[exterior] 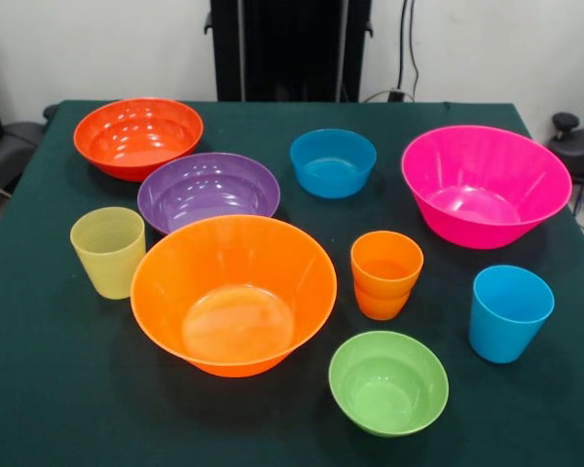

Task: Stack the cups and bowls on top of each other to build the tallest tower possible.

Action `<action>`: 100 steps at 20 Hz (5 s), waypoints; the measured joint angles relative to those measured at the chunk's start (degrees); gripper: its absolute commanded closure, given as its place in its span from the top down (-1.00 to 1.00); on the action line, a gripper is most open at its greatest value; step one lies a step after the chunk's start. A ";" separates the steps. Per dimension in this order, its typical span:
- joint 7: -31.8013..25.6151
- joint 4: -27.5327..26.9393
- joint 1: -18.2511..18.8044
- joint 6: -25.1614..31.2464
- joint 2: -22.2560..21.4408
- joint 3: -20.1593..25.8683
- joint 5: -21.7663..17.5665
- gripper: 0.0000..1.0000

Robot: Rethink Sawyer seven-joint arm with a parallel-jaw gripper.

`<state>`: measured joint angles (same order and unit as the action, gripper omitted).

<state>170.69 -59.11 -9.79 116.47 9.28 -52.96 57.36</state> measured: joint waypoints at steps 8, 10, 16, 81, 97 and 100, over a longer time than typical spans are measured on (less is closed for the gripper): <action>0.00 1.72 -3.24 0.00 -1.03 1.43 -0.41 -1.00; 0.00 2.16 -4.85 0.00 -1.41 1.86 -0.52 -1.00; 0.00 3.12 -8.46 0.00 -1.77 2.82 -0.78 -1.00; 11.87 -19.84 -17.41 8.42 11.34 13.72 -6.23 -1.00; 23.83 -21.49 -27.95 8.89 13.86 14.78 -14.70 -1.00; 25.15 -24.76 -27.26 10.29 15.44 14.90 -14.79 -1.00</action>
<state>195.84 -83.87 -37.05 126.77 24.72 -38.06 42.57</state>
